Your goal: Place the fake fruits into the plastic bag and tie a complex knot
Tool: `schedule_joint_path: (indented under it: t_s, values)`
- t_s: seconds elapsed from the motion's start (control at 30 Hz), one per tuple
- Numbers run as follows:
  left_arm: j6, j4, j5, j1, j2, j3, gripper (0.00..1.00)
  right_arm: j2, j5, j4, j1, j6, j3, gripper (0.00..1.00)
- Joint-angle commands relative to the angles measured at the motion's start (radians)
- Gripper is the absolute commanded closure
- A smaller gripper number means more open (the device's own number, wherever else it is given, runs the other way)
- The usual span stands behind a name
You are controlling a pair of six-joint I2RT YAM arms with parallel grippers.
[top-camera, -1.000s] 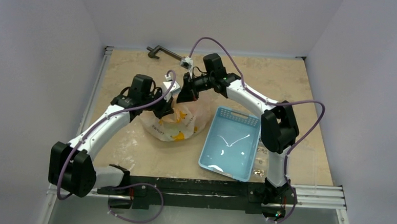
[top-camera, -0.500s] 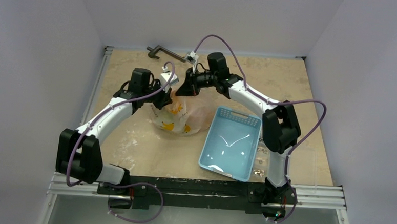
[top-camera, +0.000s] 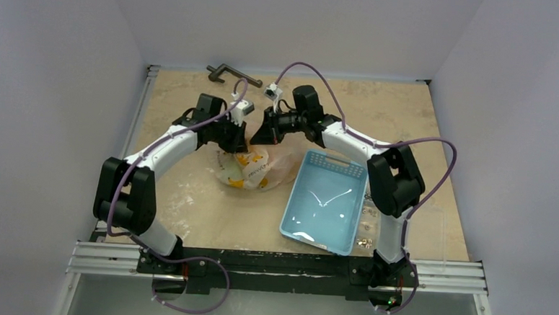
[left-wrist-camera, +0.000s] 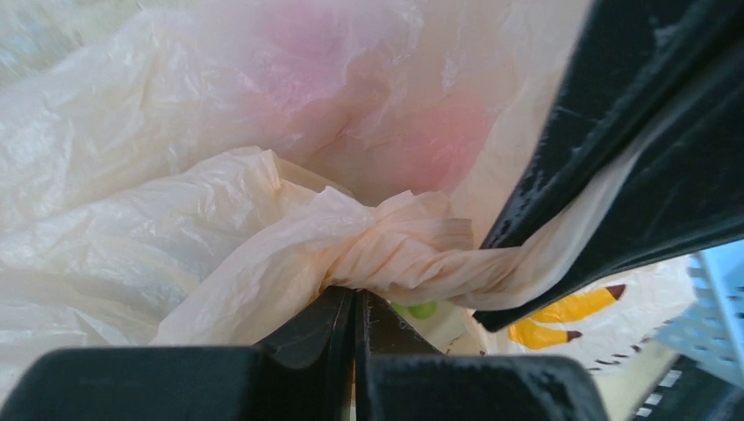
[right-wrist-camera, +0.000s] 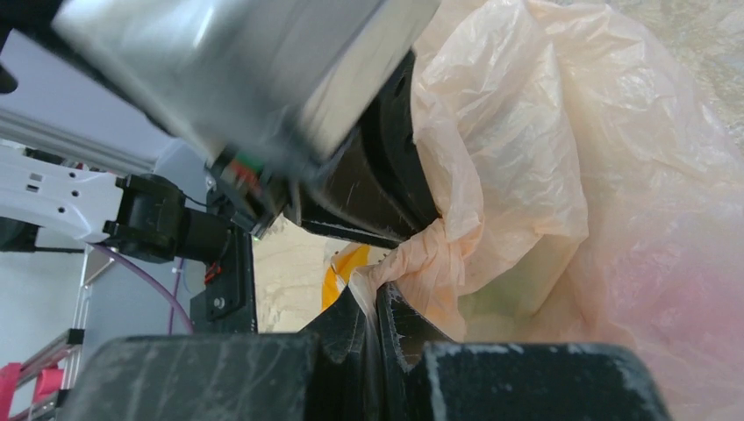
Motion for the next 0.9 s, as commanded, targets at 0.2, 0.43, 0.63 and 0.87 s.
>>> schedule_joint_path:
  t_s: [0.2,0.43,0.63,0.87]
  values:
    - [-0.762,0.35,0.118,0.066,0.049,-0.02,1.0,-0.094,0.039,0.385,0.019,0.212,0.036,1.0]
    - [-0.72,0.42,0.104,0.15,0.191,0.215,1.0,-0.06,0.153,0.558,0.046,0.352,0.041,1.0]
    - [-0.736,0.144,0.243,0.149,0.106,0.116,1.0,-0.07,0.177,0.567,0.054,0.35,-0.021,1.0]
    - [-0.878,0.338,0.296,0.135,0.167,-0.062,1.0,-0.076,0.159,0.535,0.091,0.28,-0.039,1.0]
